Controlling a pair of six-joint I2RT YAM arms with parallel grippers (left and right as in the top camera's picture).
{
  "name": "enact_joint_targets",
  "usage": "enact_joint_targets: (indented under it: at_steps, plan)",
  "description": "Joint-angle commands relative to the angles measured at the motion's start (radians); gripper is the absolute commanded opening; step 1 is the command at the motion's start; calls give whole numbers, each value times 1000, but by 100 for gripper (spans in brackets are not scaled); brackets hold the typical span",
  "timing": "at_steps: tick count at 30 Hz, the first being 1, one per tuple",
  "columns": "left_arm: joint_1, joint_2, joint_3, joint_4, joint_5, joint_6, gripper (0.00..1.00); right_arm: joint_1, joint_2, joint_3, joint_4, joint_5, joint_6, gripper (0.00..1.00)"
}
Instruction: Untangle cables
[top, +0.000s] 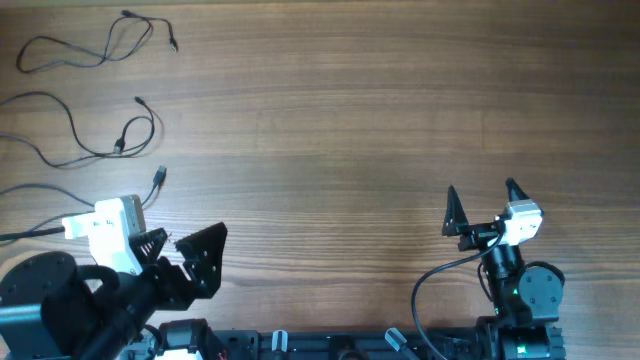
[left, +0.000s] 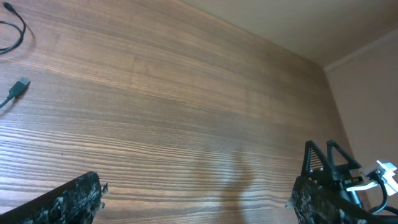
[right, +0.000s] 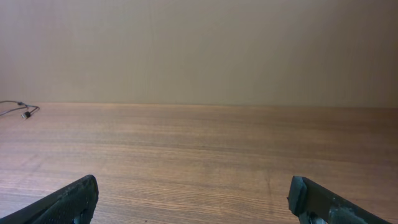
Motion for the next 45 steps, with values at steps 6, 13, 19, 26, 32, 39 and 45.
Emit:
enact_joint_targets:
  at_steps: [6,13,19,26,32,39,45]
  plan:
    - [-6,0,-3,-4,-6,20,100,-4,-13,-1,2,16,16,100]
    - [-11,-15,-39,59,-4,56,100,-4,-13,-1,2,16,16,100]
    - [-18,-129,-246,279,-2,80,100,-4,-13,-1,2,16,16,100]
    - [-51,-267,-452,407,-17,80,100,-4,-13,-1,2,16,16,100]
    - [-57,-323,-533,398,-18,80,100,-4,-13,-1,2,16,16,100]
    - [-66,-375,-680,562,-77,85,100,-4,-13,-1,2,16,15,100]
    - [-70,-530,-912,803,-86,85,100,-4,-13,-1,2,16,16,100]
